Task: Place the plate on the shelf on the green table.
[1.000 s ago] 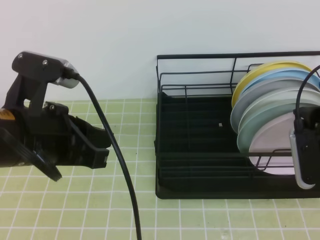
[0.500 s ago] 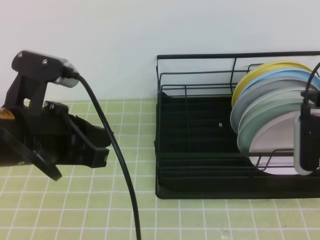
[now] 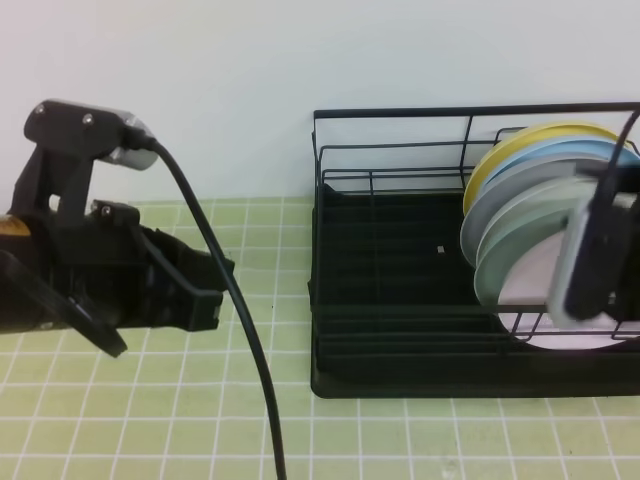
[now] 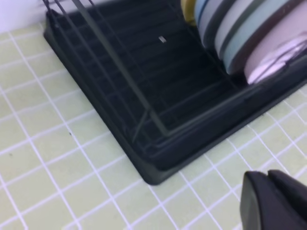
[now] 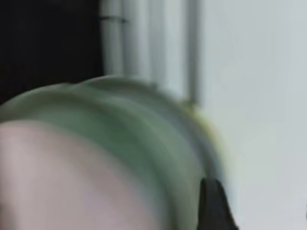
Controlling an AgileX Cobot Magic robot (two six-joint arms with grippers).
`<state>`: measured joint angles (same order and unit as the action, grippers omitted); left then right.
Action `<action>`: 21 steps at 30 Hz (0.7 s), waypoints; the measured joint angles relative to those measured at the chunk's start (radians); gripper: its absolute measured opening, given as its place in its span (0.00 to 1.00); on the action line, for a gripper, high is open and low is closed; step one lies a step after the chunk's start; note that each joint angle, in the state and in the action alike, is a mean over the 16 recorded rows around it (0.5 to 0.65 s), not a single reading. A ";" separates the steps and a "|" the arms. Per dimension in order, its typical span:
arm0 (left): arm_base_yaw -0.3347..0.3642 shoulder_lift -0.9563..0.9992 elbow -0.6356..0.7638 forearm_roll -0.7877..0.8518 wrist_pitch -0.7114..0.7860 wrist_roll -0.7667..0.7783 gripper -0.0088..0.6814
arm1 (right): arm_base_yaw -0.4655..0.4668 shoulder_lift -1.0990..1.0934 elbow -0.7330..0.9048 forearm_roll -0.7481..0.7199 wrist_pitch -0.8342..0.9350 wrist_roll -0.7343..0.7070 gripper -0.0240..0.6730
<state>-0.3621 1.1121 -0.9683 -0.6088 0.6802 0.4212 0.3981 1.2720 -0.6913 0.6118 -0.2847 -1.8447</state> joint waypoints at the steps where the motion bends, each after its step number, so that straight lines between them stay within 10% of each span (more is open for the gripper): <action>1: 0.000 0.000 0.000 -0.006 0.003 -0.002 0.01 | 0.014 -0.008 -0.003 0.003 -0.013 0.040 0.59; 13: 0.000 -0.027 0.000 -0.053 0.073 -0.030 0.01 | 0.134 -0.233 -0.083 0.143 0.073 0.597 0.28; 21: 0.000 -0.163 0.023 0.068 0.077 -0.092 0.01 | 0.149 -0.504 -0.081 0.283 0.258 0.692 0.06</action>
<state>-0.3621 0.9492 -0.9458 -0.5410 0.7570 0.3293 0.5468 0.7685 -0.7723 0.8946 -0.0264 -1.1528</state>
